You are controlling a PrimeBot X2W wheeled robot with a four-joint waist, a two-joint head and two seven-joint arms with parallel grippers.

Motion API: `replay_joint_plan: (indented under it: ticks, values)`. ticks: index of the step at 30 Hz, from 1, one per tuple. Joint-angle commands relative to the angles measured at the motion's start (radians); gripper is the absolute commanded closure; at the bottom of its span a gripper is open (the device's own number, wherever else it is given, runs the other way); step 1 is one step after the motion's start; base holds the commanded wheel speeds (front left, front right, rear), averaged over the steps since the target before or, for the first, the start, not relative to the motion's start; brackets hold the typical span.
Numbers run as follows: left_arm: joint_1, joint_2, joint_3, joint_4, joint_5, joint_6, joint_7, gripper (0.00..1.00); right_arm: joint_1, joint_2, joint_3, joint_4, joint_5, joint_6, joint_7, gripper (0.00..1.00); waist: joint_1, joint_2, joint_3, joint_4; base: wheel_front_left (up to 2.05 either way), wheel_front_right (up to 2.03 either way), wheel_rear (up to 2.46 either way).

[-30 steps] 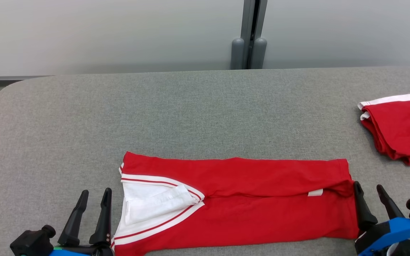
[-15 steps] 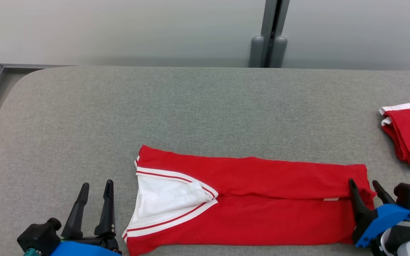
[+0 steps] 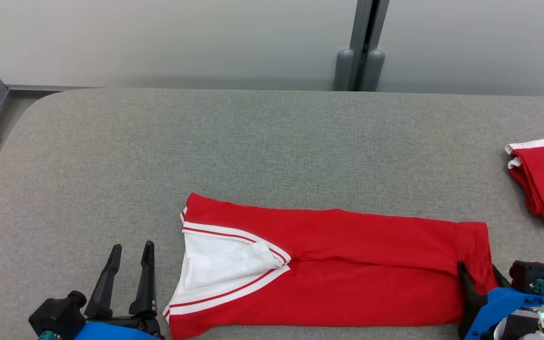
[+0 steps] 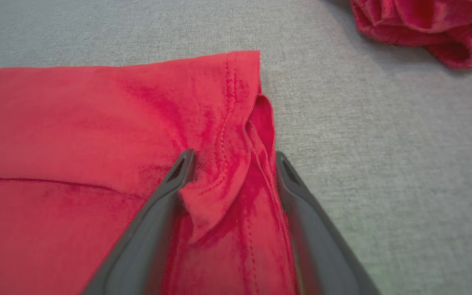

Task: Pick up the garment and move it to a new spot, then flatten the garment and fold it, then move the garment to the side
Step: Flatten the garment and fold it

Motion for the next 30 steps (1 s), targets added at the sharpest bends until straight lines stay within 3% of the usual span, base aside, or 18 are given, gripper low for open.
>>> replay_joint_plan:
  ticks: [1,2,3,10,17,24,30]
  values:
    - [0.001,0.007,-0.002,0.0,0.017,0.009,-0.004,0.0,0.0,0.021,0.022,0.039,0.006,0.001,0.008,0.77,-0.0001,-0.0001,0.0,-0.006,0.0,0.0,0.0]
    - [0.001,0.007,-0.002,0.0,0.019,0.012,-0.004,0.0,-0.007,0.023,0.031,0.048,0.01,0.001,0.006,0.92,-0.0001,-0.0001,0.0,-0.01,0.0,0.0,0.0]
    - [0.001,0.006,-0.001,-0.001,0.022,0.015,-0.004,0.0,-0.017,0.024,0.039,0.054,0.015,0.002,0.004,1.0,-0.0001,-0.0001,0.001,-0.015,0.0,0.0,0.0]
    - [-0.002,0.005,0.0,-0.002,0.035,0.022,-0.004,0.0,-0.088,-0.044,0.032,0.036,0.051,0.0,-0.024,1.0,-0.0001,-0.0001,0.002,-0.068,0.0,0.0,0.0]
    - [-0.019,0.0,-0.005,0.006,0.045,0.024,-0.004,0.0,-0.07,-0.129,-0.061,-0.061,0.131,0.0,0.023,1.0,-0.0001,-0.0001,-0.005,-0.11,0.0,0.0,0.0]
    - [-0.03,-0.007,-0.011,0.018,0.042,0.017,-0.004,0.0,-0.031,-0.103,-0.048,-0.183,0.233,0.0,0.1,1.0,-0.0001,-0.0001,-0.013,-0.118,0.0,0.0,0.0]
    - [-0.036,-0.008,-0.016,0.034,0.039,0.012,-0.004,0.0,0.014,-0.019,0.092,-0.352,0.33,0.0,0.188,1.0,-0.0001,-0.0001,-0.028,-0.088,0.0,0.0,0.0]
